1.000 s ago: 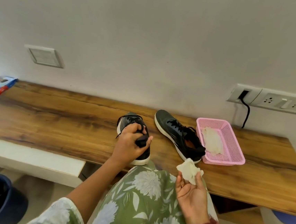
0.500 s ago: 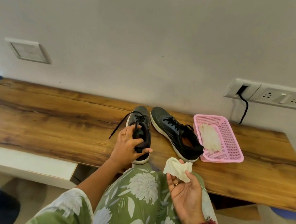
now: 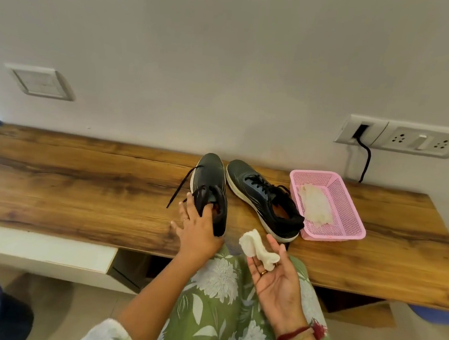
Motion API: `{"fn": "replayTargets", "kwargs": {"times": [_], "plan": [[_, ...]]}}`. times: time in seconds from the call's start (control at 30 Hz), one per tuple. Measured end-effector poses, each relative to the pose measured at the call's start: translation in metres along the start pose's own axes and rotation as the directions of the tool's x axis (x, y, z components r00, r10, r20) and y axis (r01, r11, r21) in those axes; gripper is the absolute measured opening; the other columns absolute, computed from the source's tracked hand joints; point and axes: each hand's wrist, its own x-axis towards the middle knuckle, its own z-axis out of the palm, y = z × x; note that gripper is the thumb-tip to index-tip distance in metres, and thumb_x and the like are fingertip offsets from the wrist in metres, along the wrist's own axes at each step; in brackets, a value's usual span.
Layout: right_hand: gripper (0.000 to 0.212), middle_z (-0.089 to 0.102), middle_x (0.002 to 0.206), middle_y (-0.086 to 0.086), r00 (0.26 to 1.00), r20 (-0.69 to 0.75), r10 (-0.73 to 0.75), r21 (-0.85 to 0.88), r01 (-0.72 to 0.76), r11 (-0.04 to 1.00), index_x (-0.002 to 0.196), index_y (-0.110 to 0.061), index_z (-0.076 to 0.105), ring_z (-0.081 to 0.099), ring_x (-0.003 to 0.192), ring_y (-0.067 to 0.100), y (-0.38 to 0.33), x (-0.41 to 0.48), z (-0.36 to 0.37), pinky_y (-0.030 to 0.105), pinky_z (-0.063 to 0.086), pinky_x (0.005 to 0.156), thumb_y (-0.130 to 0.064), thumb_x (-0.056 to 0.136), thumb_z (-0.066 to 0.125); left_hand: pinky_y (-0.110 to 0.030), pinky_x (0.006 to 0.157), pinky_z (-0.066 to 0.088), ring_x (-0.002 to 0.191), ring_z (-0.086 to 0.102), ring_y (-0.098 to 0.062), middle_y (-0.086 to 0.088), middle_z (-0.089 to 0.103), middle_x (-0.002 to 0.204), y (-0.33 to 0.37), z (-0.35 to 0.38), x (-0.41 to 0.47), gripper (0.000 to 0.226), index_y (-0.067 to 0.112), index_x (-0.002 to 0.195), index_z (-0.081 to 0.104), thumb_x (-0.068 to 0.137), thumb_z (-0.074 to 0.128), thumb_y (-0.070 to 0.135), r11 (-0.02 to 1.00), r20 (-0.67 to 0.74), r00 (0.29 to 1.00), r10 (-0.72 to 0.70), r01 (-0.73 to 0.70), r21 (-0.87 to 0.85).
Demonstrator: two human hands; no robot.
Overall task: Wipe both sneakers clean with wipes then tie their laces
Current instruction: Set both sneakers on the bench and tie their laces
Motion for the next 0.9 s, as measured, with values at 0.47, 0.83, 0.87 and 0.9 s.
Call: {"fn": "replayTargets", "kwargs": {"times": [0.47,0.83,0.87,0.9], "plan": [[0.052,0.064,0.117,0.019,1.000,-0.008,-0.015,0.061,0.015,0.998,0.135,-0.004,0.048,0.068,0.095,0.023,0.000,0.001,-0.003,0.032,0.058,0.079,-0.016,0.085,0.055,-0.038,0.110,0.031,0.137,0.028,-0.016,-0.004,0.044,0.138,0.034,0.037,-0.043,0.043,0.016,0.123,0.054,0.088,0.048,0.040,0.789,-0.367,0.849,0.380,-0.505,-0.351],[0.012,0.067,0.090,0.006,0.956,-0.217,-0.196,-0.333,0.116,0.936,0.103,-0.012,0.061,0.060,0.073,0.013,-0.092,0.008,-0.040,0.021,0.054,0.059,-0.012,0.093,0.056,-0.031,0.110,0.025,0.134,0.037,-0.021,-0.006,0.047,0.133,0.036,0.045,-0.036,0.039,0.015,0.121,0.055,0.091,0.047,0.039,0.799,-0.362,0.832,0.420,-0.528,-0.288],[0.008,0.065,0.084,0.005,0.943,-0.252,-0.219,-0.407,0.102,0.908,0.100,-0.012,0.060,0.059,0.068,0.011,-0.104,0.012,-0.049,0.020,0.053,0.053,-0.012,0.093,0.056,-0.031,0.109,0.026,0.133,0.038,-0.021,-0.005,0.047,0.133,0.037,0.046,-0.035,0.039,0.015,0.121,0.055,0.091,0.047,0.039,0.801,-0.356,0.837,0.416,-0.523,-0.291],[0.004,0.063,0.080,0.003,0.925,-0.282,-0.253,-0.491,0.087,0.867,0.097,-0.013,0.059,0.058,0.062,0.009,-0.113,0.017,-0.058,0.019,0.050,0.048,-0.012,0.093,0.057,-0.031,0.108,0.027,0.132,0.038,-0.021,-0.005,0.046,0.133,0.037,0.046,-0.035,0.039,0.015,0.121,0.055,0.091,0.047,0.039,0.804,-0.351,0.840,0.413,-0.517,-0.292]]}}
